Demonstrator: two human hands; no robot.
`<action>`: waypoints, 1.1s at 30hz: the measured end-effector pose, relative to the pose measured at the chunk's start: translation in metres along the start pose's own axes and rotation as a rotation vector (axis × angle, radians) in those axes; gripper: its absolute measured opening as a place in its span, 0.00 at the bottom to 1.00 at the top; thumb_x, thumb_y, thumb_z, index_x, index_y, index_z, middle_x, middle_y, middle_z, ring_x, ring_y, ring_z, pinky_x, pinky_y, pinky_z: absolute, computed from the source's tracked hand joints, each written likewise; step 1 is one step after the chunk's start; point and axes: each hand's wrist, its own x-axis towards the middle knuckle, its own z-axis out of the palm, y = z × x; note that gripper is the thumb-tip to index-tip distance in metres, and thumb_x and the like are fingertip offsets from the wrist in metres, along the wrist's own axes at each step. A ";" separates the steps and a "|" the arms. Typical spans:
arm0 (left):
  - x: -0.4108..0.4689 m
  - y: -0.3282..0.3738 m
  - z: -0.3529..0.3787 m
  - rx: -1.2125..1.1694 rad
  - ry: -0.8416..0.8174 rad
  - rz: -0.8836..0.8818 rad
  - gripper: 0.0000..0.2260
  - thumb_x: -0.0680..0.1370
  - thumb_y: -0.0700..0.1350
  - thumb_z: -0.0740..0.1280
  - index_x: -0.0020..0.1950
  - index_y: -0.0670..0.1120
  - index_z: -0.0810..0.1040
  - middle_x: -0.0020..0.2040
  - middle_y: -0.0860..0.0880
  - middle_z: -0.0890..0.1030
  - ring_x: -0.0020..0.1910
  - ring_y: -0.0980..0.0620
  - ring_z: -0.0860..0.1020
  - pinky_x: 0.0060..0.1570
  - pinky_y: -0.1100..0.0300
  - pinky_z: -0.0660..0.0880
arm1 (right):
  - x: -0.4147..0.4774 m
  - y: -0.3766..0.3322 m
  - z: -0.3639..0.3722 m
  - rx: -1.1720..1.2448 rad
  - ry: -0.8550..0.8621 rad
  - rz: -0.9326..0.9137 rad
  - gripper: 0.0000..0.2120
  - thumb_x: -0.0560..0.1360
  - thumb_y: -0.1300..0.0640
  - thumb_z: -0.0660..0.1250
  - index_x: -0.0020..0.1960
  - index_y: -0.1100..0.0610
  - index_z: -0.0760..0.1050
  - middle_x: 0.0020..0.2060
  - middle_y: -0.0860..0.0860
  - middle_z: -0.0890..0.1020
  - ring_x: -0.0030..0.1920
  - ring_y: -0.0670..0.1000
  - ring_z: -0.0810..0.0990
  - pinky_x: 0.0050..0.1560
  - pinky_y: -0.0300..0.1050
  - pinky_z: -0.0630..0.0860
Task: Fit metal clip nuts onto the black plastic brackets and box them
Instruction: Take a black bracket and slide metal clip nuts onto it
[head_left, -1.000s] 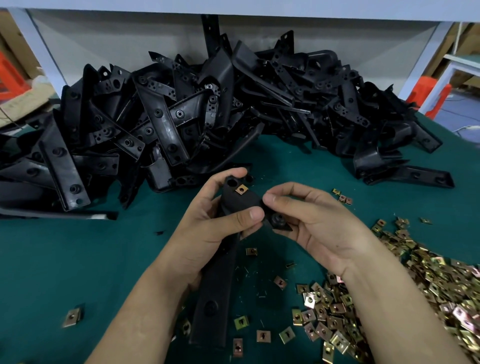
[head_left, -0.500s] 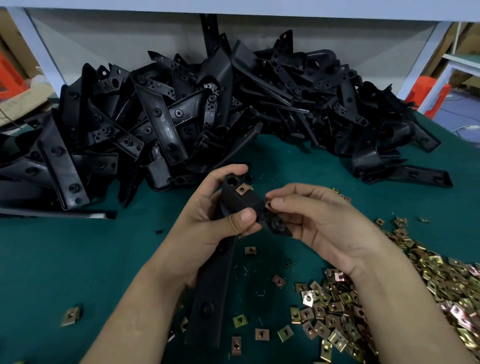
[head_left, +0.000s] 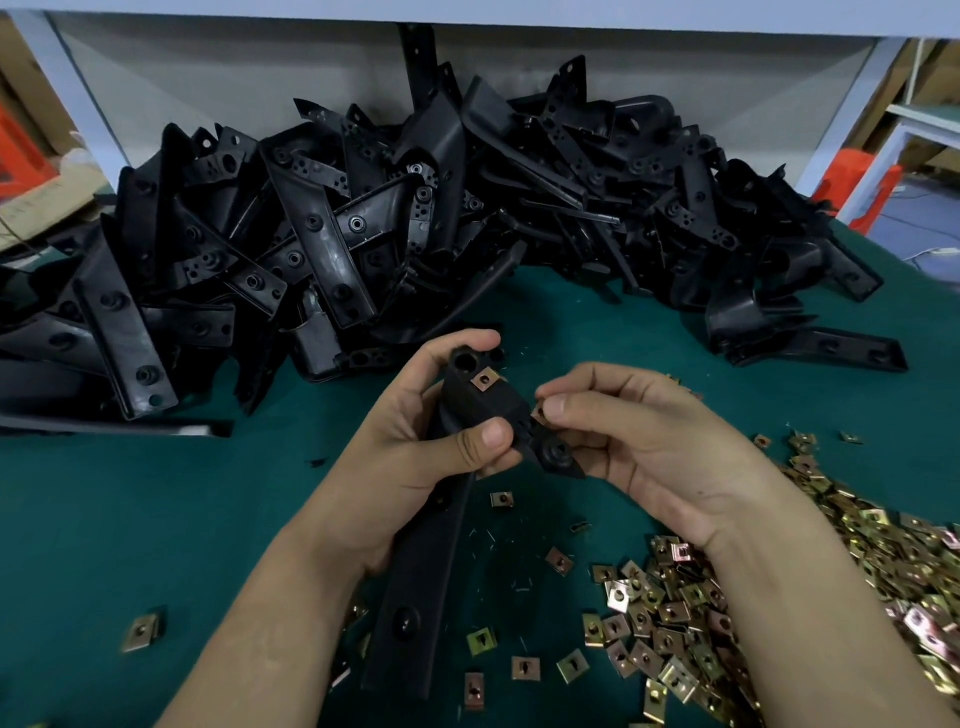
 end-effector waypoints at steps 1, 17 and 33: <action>0.000 0.000 0.000 0.015 0.008 0.006 0.24 0.71 0.38 0.74 0.65 0.51 0.77 0.44 0.50 0.79 0.41 0.54 0.81 0.44 0.63 0.80 | 0.000 0.001 0.001 0.004 0.003 0.004 0.03 0.66 0.61 0.73 0.40 0.57 0.84 0.38 0.56 0.86 0.35 0.49 0.84 0.36 0.39 0.81; -0.001 0.002 -0.005 0.216 -0.201 -0.042 0.26 0.71 0.43 0.76 0.67 0.56 0.77 0.54 0.48 0.80 0.54 0.53 0.80 0.56 0.64 0.75 | -0.009 -0.007 -0.008 -0.106 -0.198 0.092 0.11 0.65 0.68 0.71 0.45 0.58 0.78 0.31 0.56 0.80 0.30 0.51 0.79 0.33 0.41 0.79; 0.002 -0.006 -0.006 0.310 -0.010 0.038 0.24 0.72 0.44 0.76 0.66 0.57 0.76 0.48 0.50 0.80 0.48 0.56 0.79 0.52 0.64 0.76 | -0.001 0.000 -0.001 -0.068 -0.075 0.115 0.13 0.65 0.62 0.73 0.48 0.61 0.78 0.38 0.58 0.83 0.38 0.54 0.83 0.40 0.41 0.82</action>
